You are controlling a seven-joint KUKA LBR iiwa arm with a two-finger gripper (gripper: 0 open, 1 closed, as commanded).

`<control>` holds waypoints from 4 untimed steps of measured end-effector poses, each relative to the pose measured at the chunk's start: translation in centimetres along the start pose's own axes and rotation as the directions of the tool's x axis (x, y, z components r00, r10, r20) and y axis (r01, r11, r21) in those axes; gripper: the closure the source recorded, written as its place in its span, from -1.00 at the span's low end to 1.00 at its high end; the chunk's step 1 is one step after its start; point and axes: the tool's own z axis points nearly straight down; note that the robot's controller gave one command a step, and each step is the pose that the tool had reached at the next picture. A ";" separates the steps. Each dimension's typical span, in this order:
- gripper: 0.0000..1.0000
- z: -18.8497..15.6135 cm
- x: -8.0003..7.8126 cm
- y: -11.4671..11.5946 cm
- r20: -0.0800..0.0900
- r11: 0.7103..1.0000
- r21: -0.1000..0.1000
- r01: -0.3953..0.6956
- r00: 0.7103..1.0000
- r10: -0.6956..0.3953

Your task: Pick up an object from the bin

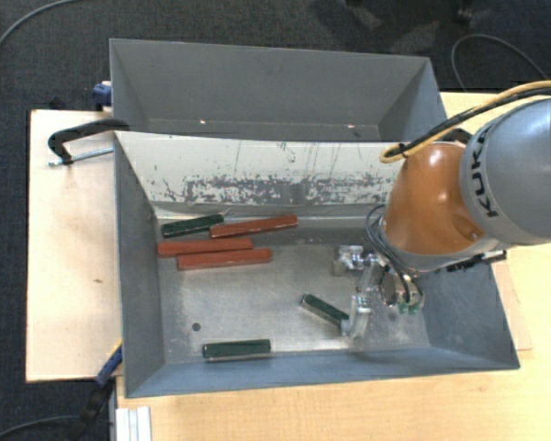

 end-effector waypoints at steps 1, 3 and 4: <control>1.00 -0.5 -0.5 -0.2 0.013 1.000 0.002 -0.001 1.000 0.001; -1.00 -0.4 2.6 4.7 0.007 0.993 -0.001 -0.122 0.993 0.122; -1.00 -0.4 1.8 6.9 0.014 0.996 0.000 -0.085 0.996 0.085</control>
Offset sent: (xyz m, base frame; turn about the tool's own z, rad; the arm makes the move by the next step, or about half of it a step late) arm 0.0000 0.0000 0.0000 0.0000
